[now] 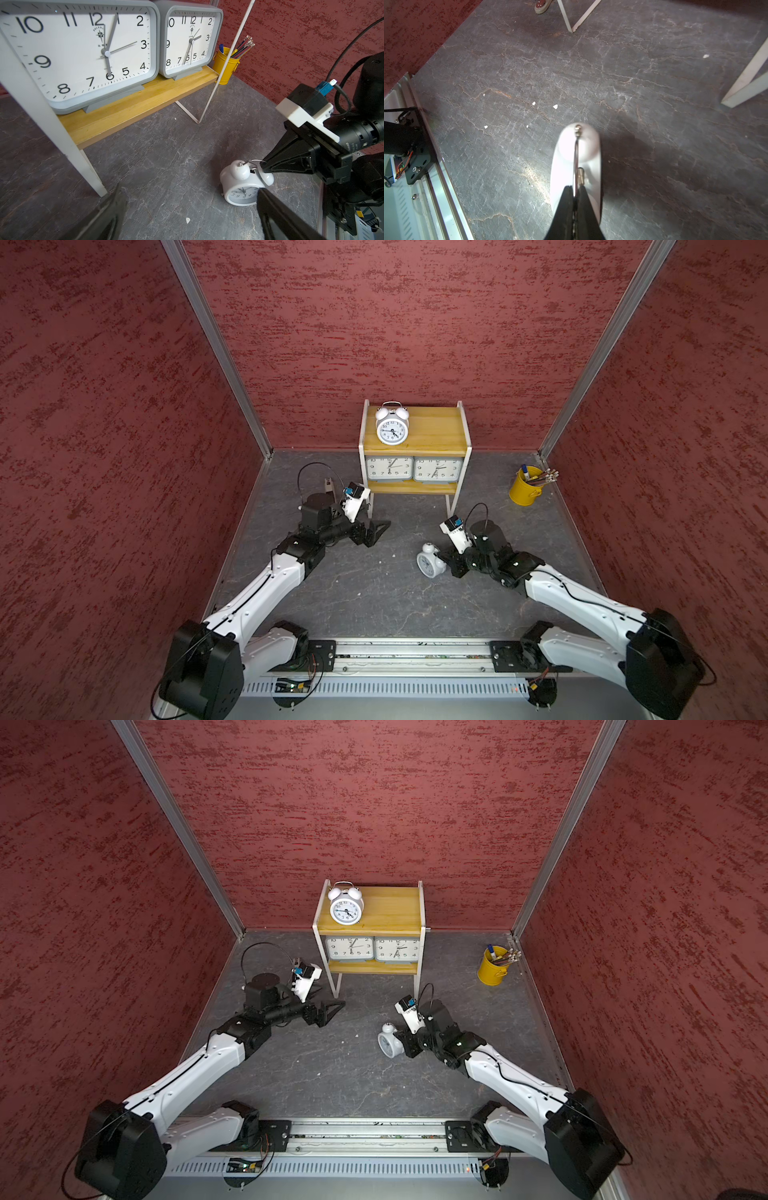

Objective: Place the alarm clocks on the shelf by style
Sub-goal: Pick up the alarm from the center of the board.

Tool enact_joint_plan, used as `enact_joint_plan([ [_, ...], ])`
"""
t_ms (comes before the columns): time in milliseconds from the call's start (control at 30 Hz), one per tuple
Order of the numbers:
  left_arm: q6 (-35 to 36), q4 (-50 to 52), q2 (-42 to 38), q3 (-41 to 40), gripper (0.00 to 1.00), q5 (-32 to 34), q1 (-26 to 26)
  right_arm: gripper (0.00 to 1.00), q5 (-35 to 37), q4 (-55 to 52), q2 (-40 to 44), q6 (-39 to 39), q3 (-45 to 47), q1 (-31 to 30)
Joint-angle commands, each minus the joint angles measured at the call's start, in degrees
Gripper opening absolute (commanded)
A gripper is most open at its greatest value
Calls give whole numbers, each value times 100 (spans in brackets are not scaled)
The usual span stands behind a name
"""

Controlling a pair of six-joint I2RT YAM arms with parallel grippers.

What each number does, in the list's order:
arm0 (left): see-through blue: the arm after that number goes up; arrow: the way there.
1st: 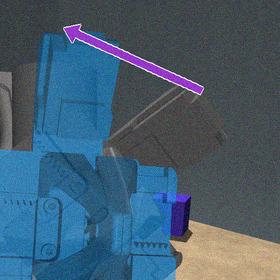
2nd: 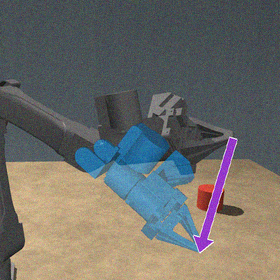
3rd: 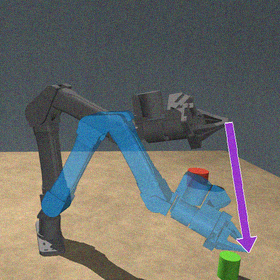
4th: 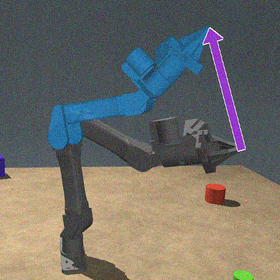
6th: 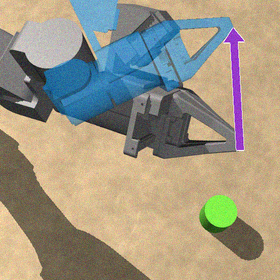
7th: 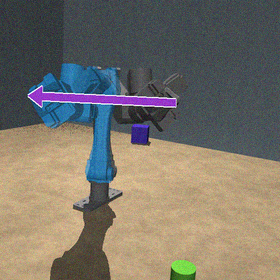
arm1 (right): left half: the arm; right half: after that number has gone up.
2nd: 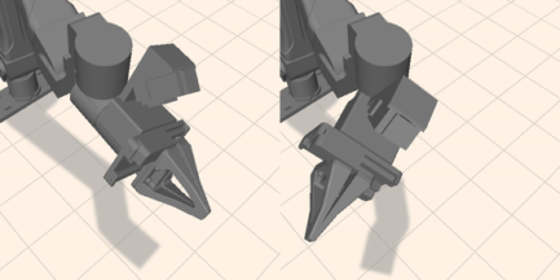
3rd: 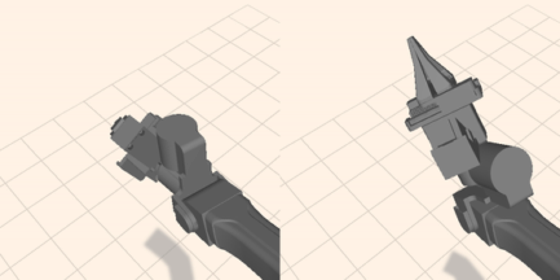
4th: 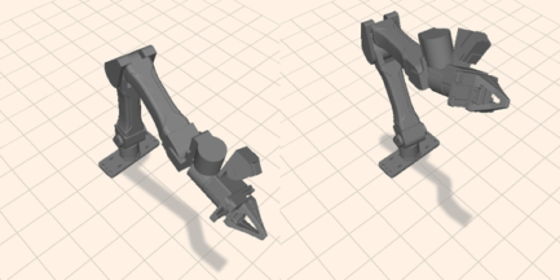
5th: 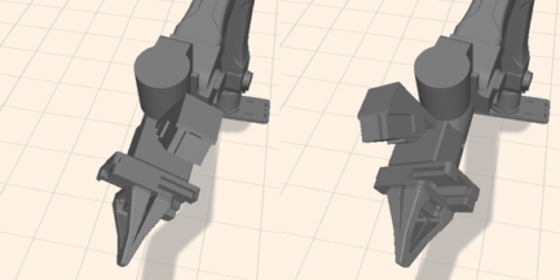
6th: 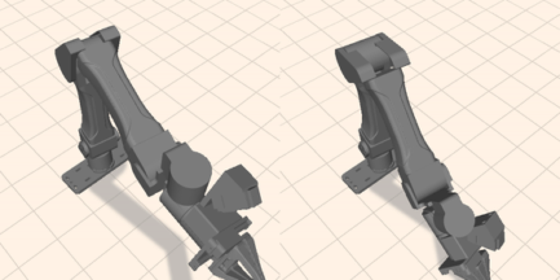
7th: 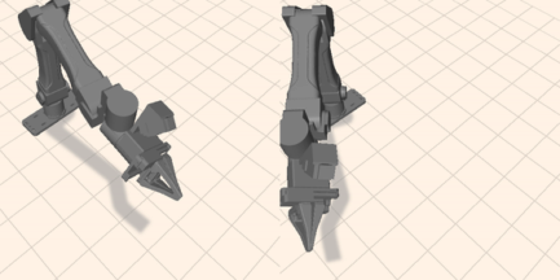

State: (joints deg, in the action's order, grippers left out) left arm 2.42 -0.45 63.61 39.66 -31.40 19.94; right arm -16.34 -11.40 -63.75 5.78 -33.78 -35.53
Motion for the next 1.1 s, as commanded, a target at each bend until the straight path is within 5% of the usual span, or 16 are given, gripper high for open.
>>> enact_joint_plan([
  [0,148,66,98,188,100,11,36,0,259,94,187,-23,62,-42],
  [367,929,577,559,778,97,-384,624,0,-499,-260,308,-696,-734,-37],
  [700,2258,1534,1317,1901,72,-2190,861,0,-1658,-636,-82,-1323,-1719,-41],
  [900,2827,2245,1678,2487,52,-2504,930,0,-2034,-890,-299,-1540,-2168,-42],
  [1067,3265,2857,1835,2787,47,-2761,947,0,-2126,-966,-384,-1644,-2322,-41],
])
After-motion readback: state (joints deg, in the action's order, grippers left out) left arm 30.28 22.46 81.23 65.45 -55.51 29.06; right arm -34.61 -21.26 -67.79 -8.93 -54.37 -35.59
